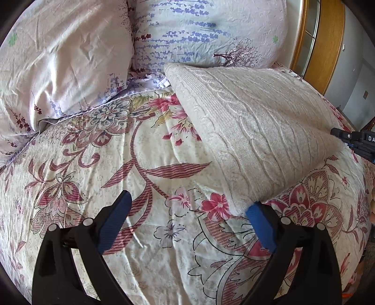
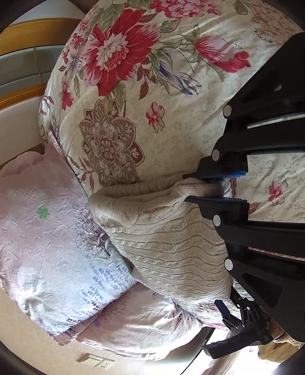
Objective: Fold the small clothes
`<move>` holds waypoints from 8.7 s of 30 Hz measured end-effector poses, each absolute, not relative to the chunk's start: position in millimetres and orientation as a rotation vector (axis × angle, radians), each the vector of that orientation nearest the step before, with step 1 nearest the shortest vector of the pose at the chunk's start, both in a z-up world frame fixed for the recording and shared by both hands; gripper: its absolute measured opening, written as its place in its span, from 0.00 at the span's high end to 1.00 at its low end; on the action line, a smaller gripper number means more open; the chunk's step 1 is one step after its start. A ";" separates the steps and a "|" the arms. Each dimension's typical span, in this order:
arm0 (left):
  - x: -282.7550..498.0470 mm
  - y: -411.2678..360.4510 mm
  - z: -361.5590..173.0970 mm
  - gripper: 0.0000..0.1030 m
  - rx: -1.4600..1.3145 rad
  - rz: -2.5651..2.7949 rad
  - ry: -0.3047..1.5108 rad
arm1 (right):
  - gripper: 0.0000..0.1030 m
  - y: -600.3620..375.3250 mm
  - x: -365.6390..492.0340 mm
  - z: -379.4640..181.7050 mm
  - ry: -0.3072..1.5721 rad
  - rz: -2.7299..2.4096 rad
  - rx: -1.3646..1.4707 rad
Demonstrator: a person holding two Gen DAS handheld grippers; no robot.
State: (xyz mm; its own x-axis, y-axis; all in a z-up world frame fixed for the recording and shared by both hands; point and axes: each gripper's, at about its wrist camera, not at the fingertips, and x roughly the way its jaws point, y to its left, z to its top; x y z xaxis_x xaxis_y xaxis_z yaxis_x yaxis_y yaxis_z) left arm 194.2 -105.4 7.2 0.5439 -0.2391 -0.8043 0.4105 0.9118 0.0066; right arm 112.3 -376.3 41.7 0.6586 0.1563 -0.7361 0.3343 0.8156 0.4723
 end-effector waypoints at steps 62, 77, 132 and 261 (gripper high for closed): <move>306.9 -157.2 7.9 0.08 -0.286 -0.671 1.073 | 0.17 -412.3 220.7 30.2 1.099 0.277 0.961; 311.8 -130.5 0.2 0.29 -0.477 -0.687 1.083 | 0.60 -405.2 240.2 17.5 1.104 0.280 0.997; 175.9 14.2 57.1 0.22 0.013 -0.370 0.762 | 0.92 -244.6 297.1 52.7 0.972 0.325 0.731; 85.0 90.3 72.5 0.02 -0.027 -0.034 0.731 | 0.01 -184.9 76.3 123.0 0.742 -0.025 0.119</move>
